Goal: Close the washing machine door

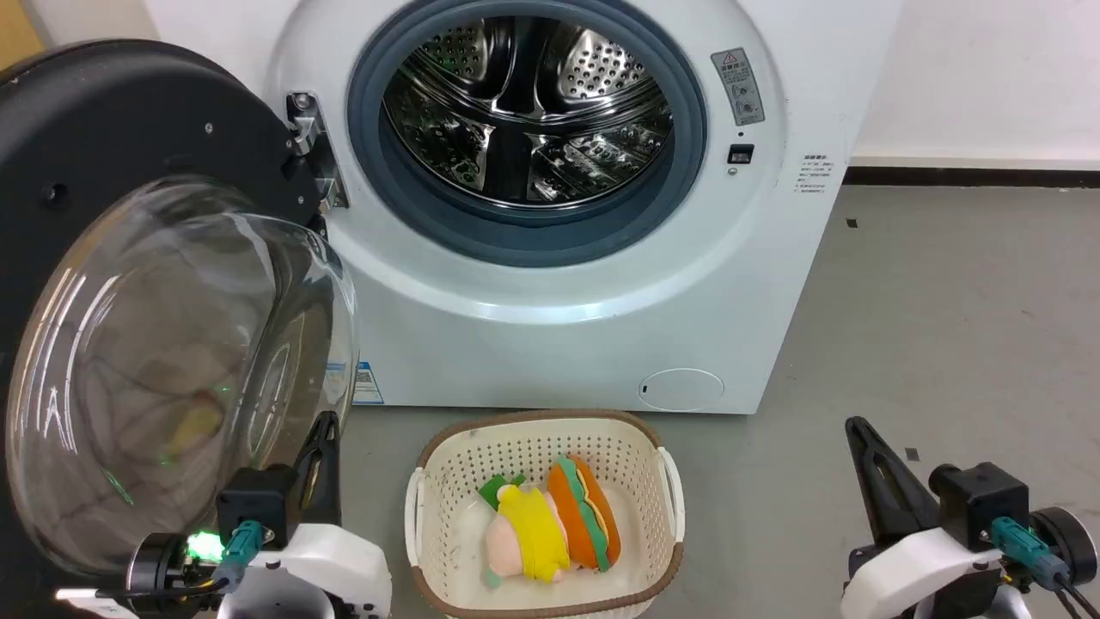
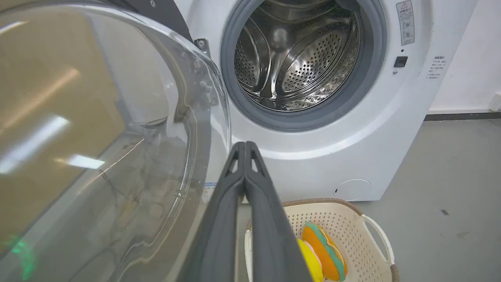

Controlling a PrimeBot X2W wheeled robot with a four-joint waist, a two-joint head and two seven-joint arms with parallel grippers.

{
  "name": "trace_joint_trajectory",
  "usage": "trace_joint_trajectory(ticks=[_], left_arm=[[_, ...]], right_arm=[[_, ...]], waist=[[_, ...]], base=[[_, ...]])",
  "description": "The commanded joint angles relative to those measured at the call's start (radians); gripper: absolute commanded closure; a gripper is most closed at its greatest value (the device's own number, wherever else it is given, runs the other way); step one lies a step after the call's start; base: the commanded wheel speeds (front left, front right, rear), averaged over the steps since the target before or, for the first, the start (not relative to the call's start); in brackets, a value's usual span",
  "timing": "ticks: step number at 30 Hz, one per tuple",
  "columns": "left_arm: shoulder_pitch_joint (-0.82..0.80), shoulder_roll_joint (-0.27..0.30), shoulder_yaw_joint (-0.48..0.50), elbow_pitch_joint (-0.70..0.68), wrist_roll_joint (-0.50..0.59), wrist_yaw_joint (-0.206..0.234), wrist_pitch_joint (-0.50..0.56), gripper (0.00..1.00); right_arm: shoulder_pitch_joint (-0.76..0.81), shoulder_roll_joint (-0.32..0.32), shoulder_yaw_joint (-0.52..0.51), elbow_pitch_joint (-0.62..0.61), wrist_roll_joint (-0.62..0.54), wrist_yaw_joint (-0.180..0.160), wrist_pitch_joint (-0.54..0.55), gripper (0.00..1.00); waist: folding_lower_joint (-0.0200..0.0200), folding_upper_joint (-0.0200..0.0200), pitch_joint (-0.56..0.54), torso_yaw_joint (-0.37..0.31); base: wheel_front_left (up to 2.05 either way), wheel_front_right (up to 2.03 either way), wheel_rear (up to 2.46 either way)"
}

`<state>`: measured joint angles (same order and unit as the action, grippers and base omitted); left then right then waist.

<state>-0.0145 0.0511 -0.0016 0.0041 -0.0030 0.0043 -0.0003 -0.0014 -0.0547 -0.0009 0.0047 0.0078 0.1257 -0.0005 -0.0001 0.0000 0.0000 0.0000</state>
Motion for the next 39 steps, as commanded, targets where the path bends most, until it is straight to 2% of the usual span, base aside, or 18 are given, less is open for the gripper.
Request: trace_joint_trajectory(ticks=[1, 22, 23, 38, 39], left_arm=[[0.015, -0.001, 0.002, -0.004, 0.003, -0.004, 0.0, 1.0], [0.015, -0.001, 0.002, -0.004, 0.003, -0.004, 0.0, 1.0], [0.0, 0.0, 0.0, 0.0, 0.0, 0.0, 0.0, 0.0], [-0.005, 0.0, -0.017, -0.002, -0.003, 0.032, -0.027, 0.0], [-0.006, 0.0, -0.018, -0.003, -0.003, 0.034, -0.03, 0.19]], right_arm=[[0.001, 0.005, 0.001, -0.005, -0.008, 0.005, 0.0, 1.0], [0.001, 0.005, 0.001, -0.005, -0.008, 0.005, 0.0, 1.0], [0.0, 0.0, 0.0, 0.0, 0.0, 0.0, 0.0, 0.0], [0.0, 0.0, -0.022, 0.006, 0.038, 0.0, -0.027, 0.0], [0.001, 0.0, -0.024, 0.007, 0.041, 0.0, -0.03, 0.0]], waist=[[0.0001, 0.0, 0.0, 0.0], [0.0001, 0.0, 0.0, 0.0], [0.0001, 0.0, 0.0, 0.0], [0.0001, 0.0, 0.005, 0.005], [0.0001, 0.0, 0.005, 0.006]], base=[[0.0, 0.0, 0.0], [0.0, 0.0, 0.0], [0.0, 0.0, 0.0], [0.0, 0.0, 0.0], [0.0, 0.0, 0.0]])
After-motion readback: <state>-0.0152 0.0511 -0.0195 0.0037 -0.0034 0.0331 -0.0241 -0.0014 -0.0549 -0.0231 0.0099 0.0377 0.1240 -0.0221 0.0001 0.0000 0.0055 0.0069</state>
